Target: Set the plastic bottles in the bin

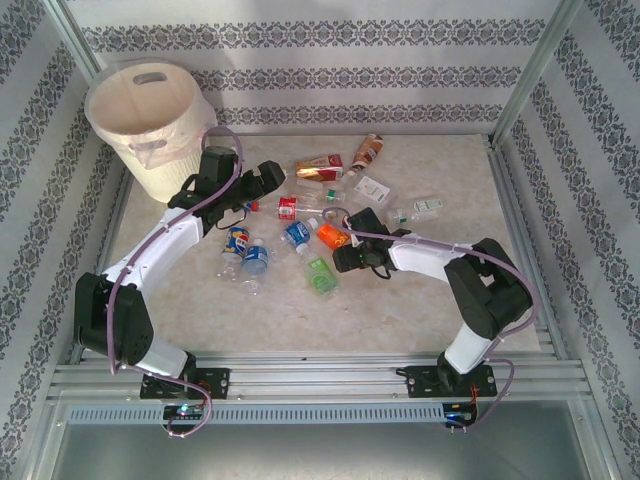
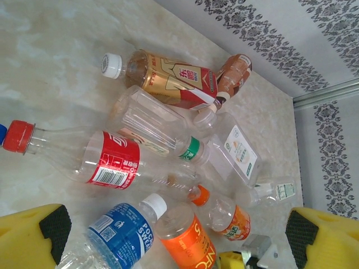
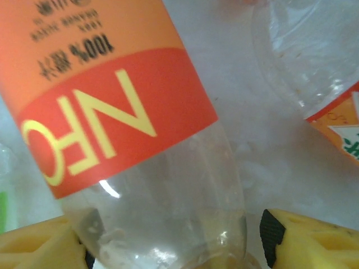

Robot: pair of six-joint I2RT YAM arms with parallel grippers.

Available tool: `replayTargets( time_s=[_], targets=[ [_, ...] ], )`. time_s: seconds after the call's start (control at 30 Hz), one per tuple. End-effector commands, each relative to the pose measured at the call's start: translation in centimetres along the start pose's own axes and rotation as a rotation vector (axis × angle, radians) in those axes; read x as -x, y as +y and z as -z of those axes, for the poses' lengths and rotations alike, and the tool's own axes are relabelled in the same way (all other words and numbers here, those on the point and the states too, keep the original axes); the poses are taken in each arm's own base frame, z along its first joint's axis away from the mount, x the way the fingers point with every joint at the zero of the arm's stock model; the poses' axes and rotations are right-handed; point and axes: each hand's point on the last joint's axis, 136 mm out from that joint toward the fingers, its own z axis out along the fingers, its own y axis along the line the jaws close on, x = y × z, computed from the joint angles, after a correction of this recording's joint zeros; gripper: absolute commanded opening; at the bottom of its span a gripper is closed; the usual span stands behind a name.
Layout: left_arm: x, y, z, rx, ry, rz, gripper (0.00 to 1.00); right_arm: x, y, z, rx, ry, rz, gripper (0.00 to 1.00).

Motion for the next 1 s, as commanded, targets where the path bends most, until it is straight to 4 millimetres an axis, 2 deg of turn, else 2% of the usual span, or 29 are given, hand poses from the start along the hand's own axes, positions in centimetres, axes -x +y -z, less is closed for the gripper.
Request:
replayTargets(
  time_s=[0.0, 0.17, 0.33, 0.6, 0.83, 0.97],
  targets=[
    [0.1, -0.6, 0.4, 0.005, 0.004, -0.027, 1.0, 0.2, -0.3, -0.6, -0.034, 0.01, 0.036, 0.76],
    [-0.2, -0.6, 0.0, -0.006, 0.022, -0.028, 1.0, 1.4, -0.3, 0.2, -0.035, -0.067, 0.028, 0.62],
    [-0.8, -1.1, -0.4, -0.044, 0.048, -0.036, 1.0, 3.1, 0.8, 2.6, 0.023, -0.174, 0.065, 0.5],
    [-2.7, -4.6, -0.6, -0.29, 0.136, -0.096, 1.0, 6.6, 2.9, 7.4, 0.143, -0.373, 0.02, 0.39],
    [-3.8, -6.8, -1.2, -0.48, 0.172, -0.043, 1.0, 8.9, 5.2, 10.7, 0.291, -0.51, -0.007, 0.38],
    [-4.5, -7.8, -2.1, -0.567, 0.198, 0.013, 1.0, 9.7, 6.9, 12.0, 0.401, -0.564, -0.025, 0.38]
  ],
)
